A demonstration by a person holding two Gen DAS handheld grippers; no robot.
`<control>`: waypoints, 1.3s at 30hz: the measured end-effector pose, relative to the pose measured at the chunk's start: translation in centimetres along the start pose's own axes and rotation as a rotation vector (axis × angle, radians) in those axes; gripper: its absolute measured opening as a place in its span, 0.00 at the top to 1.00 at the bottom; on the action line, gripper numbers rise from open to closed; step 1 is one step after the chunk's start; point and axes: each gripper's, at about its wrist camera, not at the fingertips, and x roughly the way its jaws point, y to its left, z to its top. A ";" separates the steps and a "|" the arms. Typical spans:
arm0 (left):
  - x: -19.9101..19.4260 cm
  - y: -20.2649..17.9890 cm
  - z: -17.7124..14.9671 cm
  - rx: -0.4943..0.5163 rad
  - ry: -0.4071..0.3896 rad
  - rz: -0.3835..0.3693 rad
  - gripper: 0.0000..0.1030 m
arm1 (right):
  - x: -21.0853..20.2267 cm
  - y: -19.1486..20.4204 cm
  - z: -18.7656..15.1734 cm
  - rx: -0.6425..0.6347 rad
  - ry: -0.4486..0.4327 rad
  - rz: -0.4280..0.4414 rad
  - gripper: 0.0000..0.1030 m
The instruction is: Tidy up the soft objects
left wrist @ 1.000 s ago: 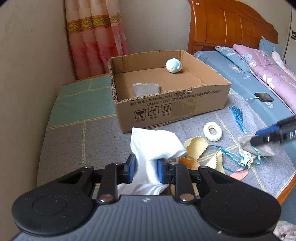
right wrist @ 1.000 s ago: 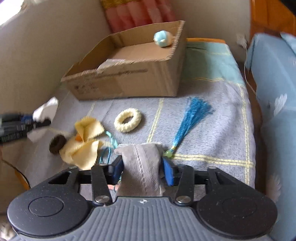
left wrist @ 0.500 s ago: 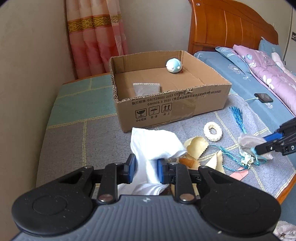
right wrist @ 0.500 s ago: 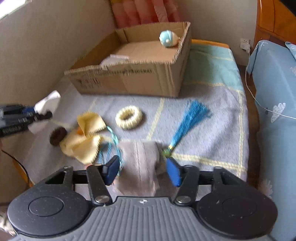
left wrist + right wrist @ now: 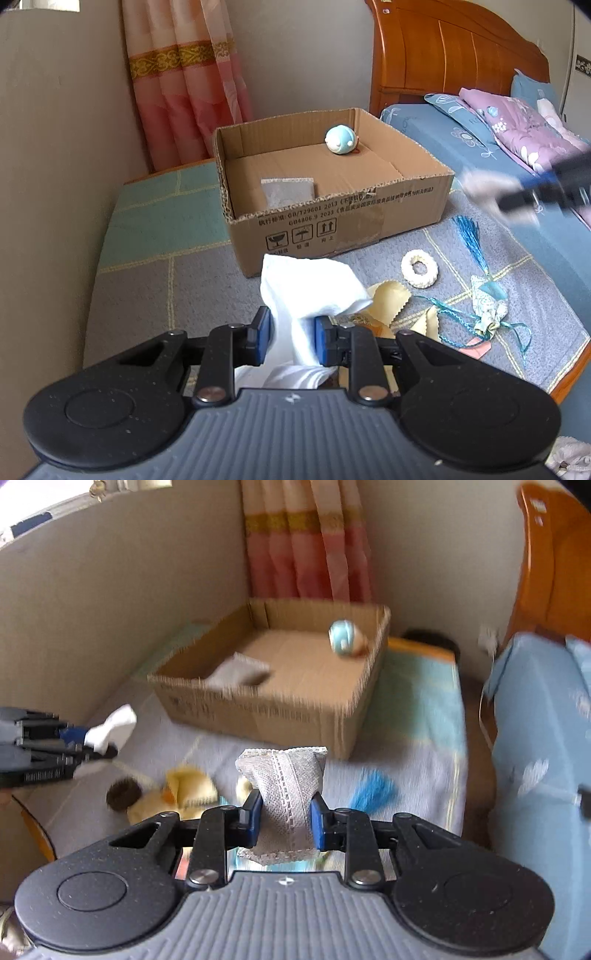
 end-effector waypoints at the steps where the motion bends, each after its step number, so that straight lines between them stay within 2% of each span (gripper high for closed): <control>1: -0.1 0.0 0.1 0.001 -0.001 0.003 0.78 | 0.1 0.1 0.9 -0.018 -0.018 -0.006 0.70; 6: -0.4 -0.2 0.9 0.013 -0.015 0.007 0.78 | 1.4 0.8 6.3 -0.088 -0.105 -0.055 0.69; 8: -0.4 -0.3 1.5 0.022 -0.021 0.012 0.78 | 2.5 1.0 8.0 -0.109 -0.132 -0.086 0.54; 10: -0.5 -0.5 2.2 0.036 -0.031 0.018 0.78 | 3.7 1.1 9.0 -0.116 -0.142 -0.117 0.18; 11: -0.5 -0.6 2.6 0.043 -0.035 0.021 0.78 | 4.1 1.2 9.2 -0.116 -0.155 -0.120 0.12; 17: -0.3 -1.0 6.2 0.108 -0.087 0.027 0.77 | 4.6 1.1 8.2 -0.086 -0.162 -0.097 0.08; 19: 0.2 -1.2 7.8 0.130 -0.098 0.038 0.77 | 4.3 1.4 7.5 -0.093 -0.164 -0.099 0.03; 21: 1.1 -1.3 9.7 0.157 -0.109 0.049 0.77 | 4.0 1.8 6.9 -0.102 -0.172 -0.117 0.00; 25: 4.4 -1.4 14.2 0.151 -0.085 0.054 0.76 | 3.3 2.4 6.1 -0.114 -0.184 -0.135 0.00; 26: 5.4 -1.4 15.0 0.148 -0.076 0.065 0.70 | 3.1 2.4 6.0 -0.113 -0.185 -0.131 0.00; 27: 6.7 -1.3 16.2 0.142 -0.071 0.079 0.69 | 2.8 2.5 5.8 -0.114 -0.190 -0.135 0.00; 28: 7.7 -1.1 16.8 0.129 -0.069 0.077 0.54 | 2.6 2.5 5.6 -0.116 -0.195 -0.142 0.00; 29: 8.8 -0.8 17.5 0.110 -0.056 0.080 0.24 | 2.5 2.6 5.4 -0.119 -0.195 -0.152 0.00; 30: 9.7 -0.6 18.0 0.083 -0.042 0.102 0.13 | 2.3 2.6 5.2 -0.120 -0.195 -0.160 0.00; 31: 10.1 -0.4 18.2 0.059 -0.045 0.125 0.08 | 2.2 2.7 5.0 -0.117 -0.197 -0.164 0.00; 36: 9.4 0.2 16.9 0.025 -0.041 0.102 0.08 | 1.7 2.7 3.5 -0.107 -0.180 -0.170 0.00; 39: 7.9 0.4 15.9 0.041 -0.045 0.121 0.08 | 1.7 2.6 2.6 -0.099 -0.161 -0.179 0.00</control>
